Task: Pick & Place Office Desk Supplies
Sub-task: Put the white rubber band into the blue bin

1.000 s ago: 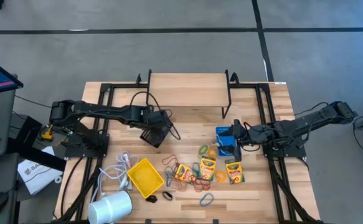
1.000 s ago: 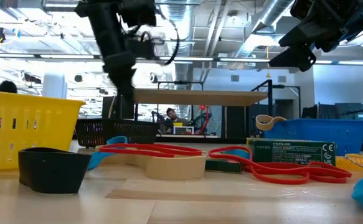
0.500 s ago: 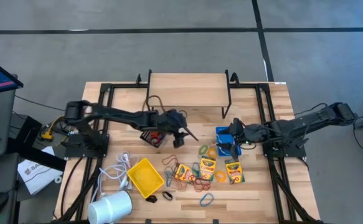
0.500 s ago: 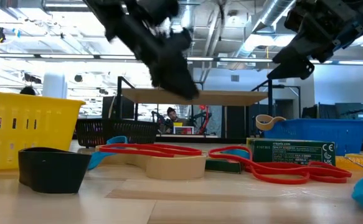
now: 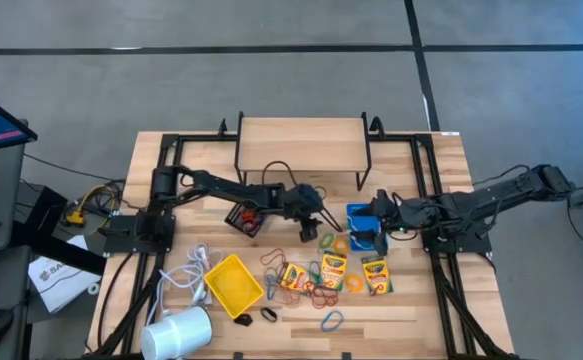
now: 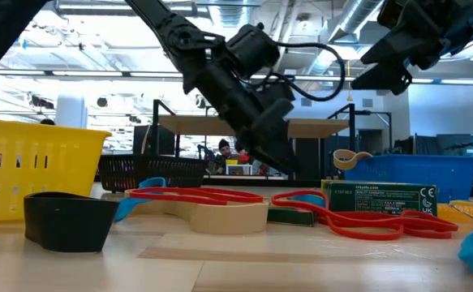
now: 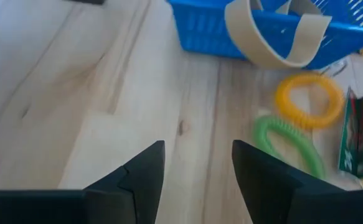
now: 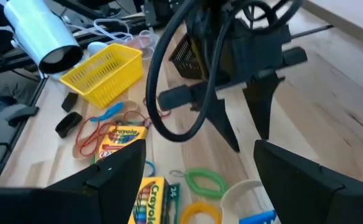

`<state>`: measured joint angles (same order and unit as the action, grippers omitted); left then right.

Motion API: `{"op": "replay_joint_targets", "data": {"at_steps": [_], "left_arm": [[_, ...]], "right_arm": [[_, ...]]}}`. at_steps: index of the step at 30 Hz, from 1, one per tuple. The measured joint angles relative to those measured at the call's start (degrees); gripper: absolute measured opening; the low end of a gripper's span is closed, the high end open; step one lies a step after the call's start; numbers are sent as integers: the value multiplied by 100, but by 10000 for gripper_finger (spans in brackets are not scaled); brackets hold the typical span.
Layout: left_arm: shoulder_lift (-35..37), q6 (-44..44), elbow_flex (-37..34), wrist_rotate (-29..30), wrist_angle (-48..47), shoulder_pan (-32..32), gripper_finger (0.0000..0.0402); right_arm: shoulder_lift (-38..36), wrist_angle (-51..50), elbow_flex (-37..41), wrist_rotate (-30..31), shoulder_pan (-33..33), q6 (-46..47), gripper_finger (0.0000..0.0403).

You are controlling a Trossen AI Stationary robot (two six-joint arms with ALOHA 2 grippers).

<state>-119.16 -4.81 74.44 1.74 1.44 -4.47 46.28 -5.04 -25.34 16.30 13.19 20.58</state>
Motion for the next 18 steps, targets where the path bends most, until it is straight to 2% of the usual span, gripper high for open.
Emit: {"op": "replay_joint_targets", "data": {"at_steps": [10, 15, 18], "left_arm": [[-144, 40, 48, -134, 593, 0, 181], [-135, 154, 52, -136, 597, 4, 181], [10, 277, 52, -141, 284, 18, 181]], "right_arm": [[-406, -339, 0, 26, 28, 199, 295], [-174, -778, 1, 323, -106, 533, 295], [77, -752, 0, 370, -240, 585, 295]]}}
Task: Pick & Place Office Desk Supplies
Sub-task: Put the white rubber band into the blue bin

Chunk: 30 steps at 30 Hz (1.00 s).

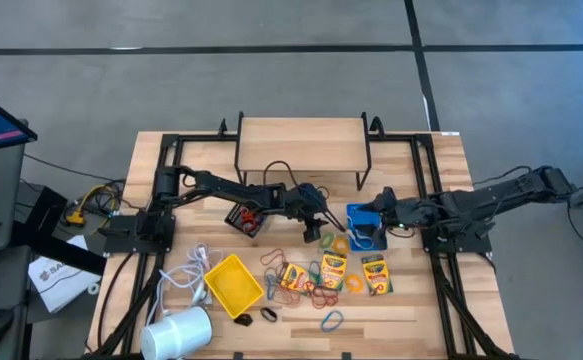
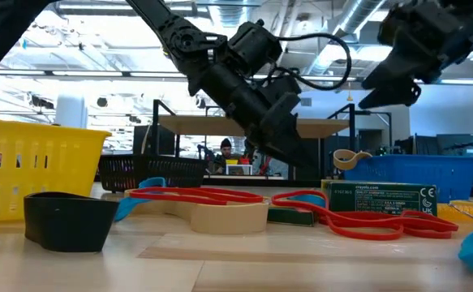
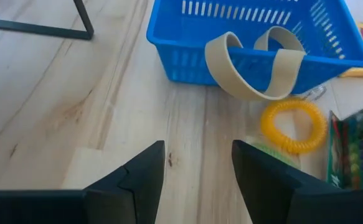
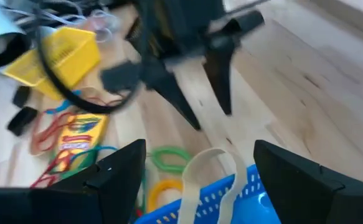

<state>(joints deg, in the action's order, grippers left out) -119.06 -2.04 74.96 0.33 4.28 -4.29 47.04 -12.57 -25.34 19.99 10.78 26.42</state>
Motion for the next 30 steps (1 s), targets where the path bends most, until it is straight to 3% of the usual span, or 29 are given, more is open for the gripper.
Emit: {"op": "replay_joint_targets", "data": {"at_steps": [11, 19, 25, 30], "left_arm": [[1554, 371, -41, 125, -1884, 19, 181], [2494, 373, -352, 255, -2418, 131, 181], [2658, 300, -752, 352, -2327, 163, 181], [2183, 176, -1247, 217, -770, 161, 181]], "right_arm": [[1137, 1154, -26, -79, -419, -383, 295], [1915, 1088, -810, -672, -813, -970, 295], [1980, 936, -1039, -784, -782, -1187, 295], [1564, -584, -1036, -672, -683, -568, 295]]}}
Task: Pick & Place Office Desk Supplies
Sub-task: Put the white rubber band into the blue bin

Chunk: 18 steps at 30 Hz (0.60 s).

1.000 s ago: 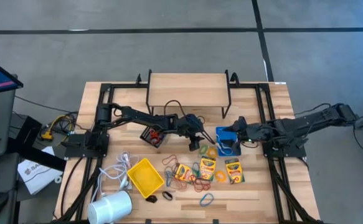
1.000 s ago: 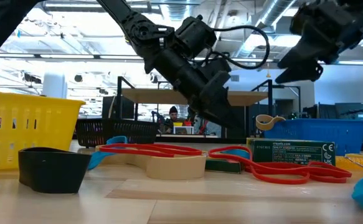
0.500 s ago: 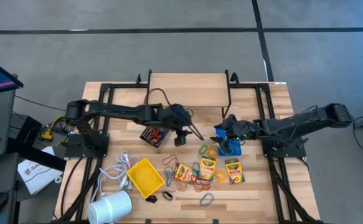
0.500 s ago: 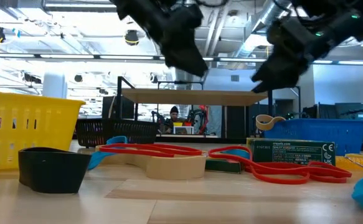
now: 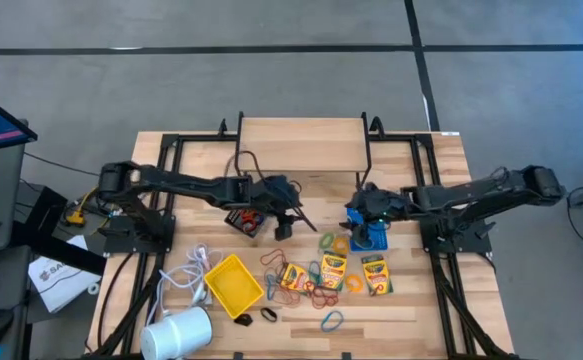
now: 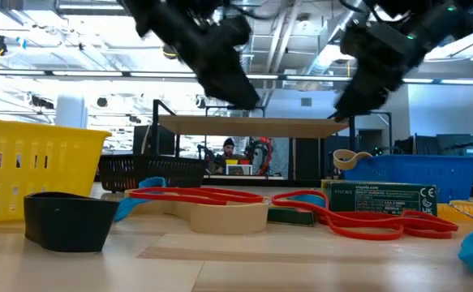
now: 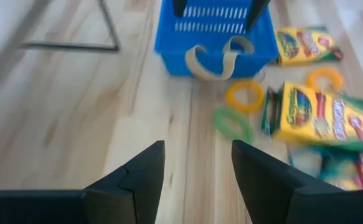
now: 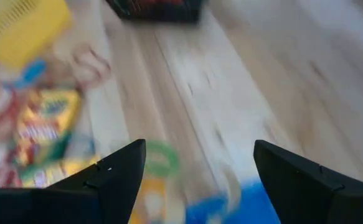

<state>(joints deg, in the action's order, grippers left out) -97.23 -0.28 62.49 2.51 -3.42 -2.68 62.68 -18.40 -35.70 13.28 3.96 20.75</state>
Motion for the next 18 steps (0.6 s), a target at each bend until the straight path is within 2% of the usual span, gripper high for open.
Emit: {"op": "replay_joint_targets", "data": {"at_steps": [5, 11, 18], "left_arm": [[-891, 30, 118, -301, 1144, -98, 181], [-1894, 60, 626, -558, 1056, -308, 181], [-2512, 320, 1207, -591, 1140, -422, 181]], "right_arm": [[-522, -698, 3, 337, 359, 602, 295], [-1131, -983, 24, 757, 957, 1109, 295], [-1530, -921, 29, 1214, 1521, 1281, 295]]}}
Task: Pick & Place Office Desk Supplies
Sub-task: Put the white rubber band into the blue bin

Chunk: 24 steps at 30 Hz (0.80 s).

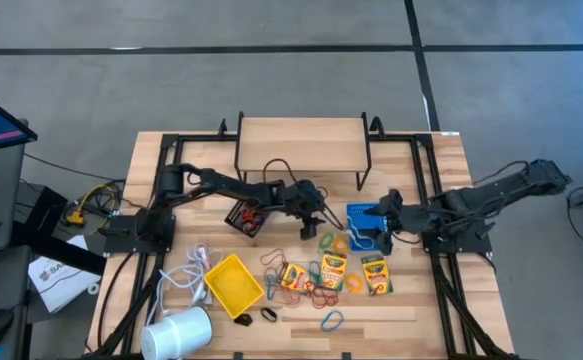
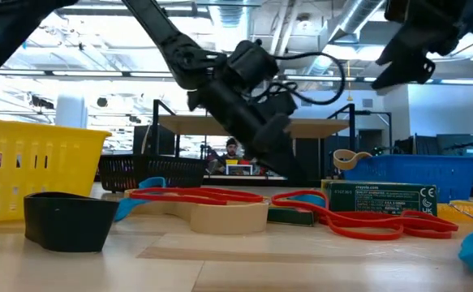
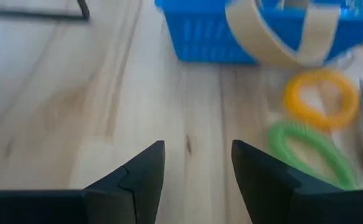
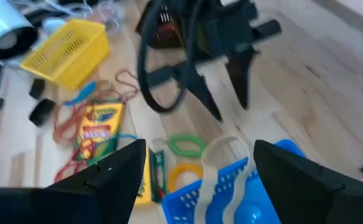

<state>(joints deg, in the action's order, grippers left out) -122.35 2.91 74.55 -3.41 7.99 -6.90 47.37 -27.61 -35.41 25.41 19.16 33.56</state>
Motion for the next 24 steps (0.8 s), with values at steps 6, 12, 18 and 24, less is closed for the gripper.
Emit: {"op": "replay_joint_targets", "data": {"at_steps": [6, 12, 18, 24], "left_arm": [[-315, 162, 583, -267, 16, 86, 181], [-325, 281, 655, -318, 97, 109, 181], [-325, 235, 655, -497, 578, 135, 181], [-325, 223, 655, -510, 783, 168, 181]], "right_arm": [[-214, -42, 2, 312, 271, 93, 295], [-293, -5, 2, 470, 464, 143, 295], [-319, 7, 2, 644, 606, 149, 295], [-321, 67, 2, 724, 642, 120, 295]]}}
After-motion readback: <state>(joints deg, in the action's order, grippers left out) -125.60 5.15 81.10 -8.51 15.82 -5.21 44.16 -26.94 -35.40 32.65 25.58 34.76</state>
